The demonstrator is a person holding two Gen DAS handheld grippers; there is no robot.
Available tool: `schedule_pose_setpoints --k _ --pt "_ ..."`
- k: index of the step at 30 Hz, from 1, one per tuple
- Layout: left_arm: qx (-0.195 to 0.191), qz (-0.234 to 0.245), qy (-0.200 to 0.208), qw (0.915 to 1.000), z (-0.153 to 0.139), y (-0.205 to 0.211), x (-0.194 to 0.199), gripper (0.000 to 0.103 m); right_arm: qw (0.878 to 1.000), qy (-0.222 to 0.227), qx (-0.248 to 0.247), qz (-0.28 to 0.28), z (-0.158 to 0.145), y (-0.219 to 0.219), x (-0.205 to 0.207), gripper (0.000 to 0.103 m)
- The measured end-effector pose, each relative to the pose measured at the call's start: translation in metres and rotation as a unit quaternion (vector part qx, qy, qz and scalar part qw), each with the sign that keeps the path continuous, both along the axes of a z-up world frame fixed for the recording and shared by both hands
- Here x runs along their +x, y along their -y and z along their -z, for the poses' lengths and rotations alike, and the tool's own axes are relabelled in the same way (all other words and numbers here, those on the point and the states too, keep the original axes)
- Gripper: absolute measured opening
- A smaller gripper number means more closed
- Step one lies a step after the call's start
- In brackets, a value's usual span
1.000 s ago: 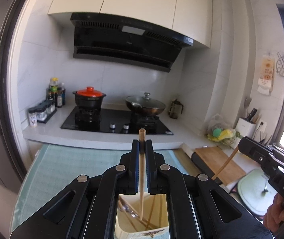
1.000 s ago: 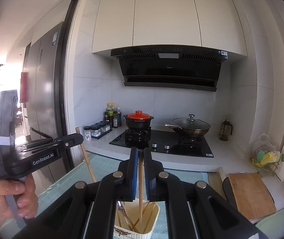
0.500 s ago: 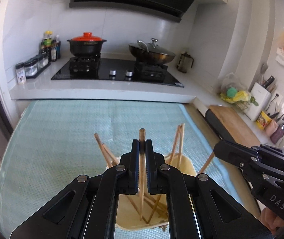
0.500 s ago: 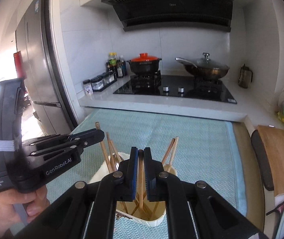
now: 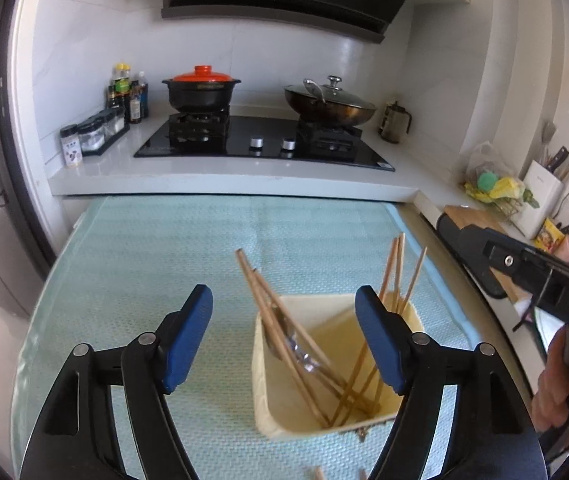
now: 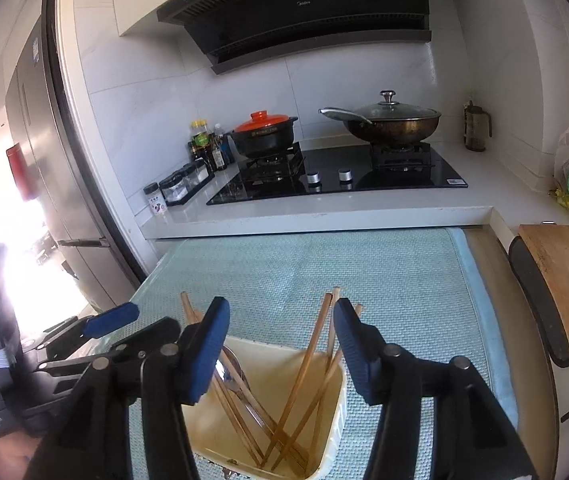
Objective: Organize utensils
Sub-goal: 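Open both tools to release the chopsticks and pull back, then move both tools toward the last two chopsticks on the towel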
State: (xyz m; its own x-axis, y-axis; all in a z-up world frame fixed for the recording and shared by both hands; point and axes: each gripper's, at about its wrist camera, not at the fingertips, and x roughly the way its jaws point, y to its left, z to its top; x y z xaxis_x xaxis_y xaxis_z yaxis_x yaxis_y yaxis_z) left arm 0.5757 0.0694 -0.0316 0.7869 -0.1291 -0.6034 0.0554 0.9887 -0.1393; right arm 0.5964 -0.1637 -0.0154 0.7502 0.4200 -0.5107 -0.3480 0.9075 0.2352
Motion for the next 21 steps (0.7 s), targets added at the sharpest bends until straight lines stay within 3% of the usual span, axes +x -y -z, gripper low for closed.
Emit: schedule_pose_setpoints --k 5,12,16,21 --pt "0.026 0.019 -0.021 0.9993 0.008 -0.015 -0.062 0.087 0.999 -0.006 -0.043 0.0 -0.004 0.01 -0.045 0.055" --pt "0.056 0.035 -0.089 0.9938 0.06 -0.018 -0.154 0.092 0.989 -0.066 -0.123 -0.05 0.027 0.025 -0.142 0.057" --pt "0.038 0.011 -0.11 0.9931 0.089 -0.017 -0.205 0.092 0.984 -0.072 -0.159 -0.028 0.055 0.037 -0.2 0.057" --pt "0.009 -0.008 -0.104 0.9945 0.117 -0.007 -0.255 0.092 0.986 -0.056 -0.156 0.034 0.096 0.051 -0.27 0.057"
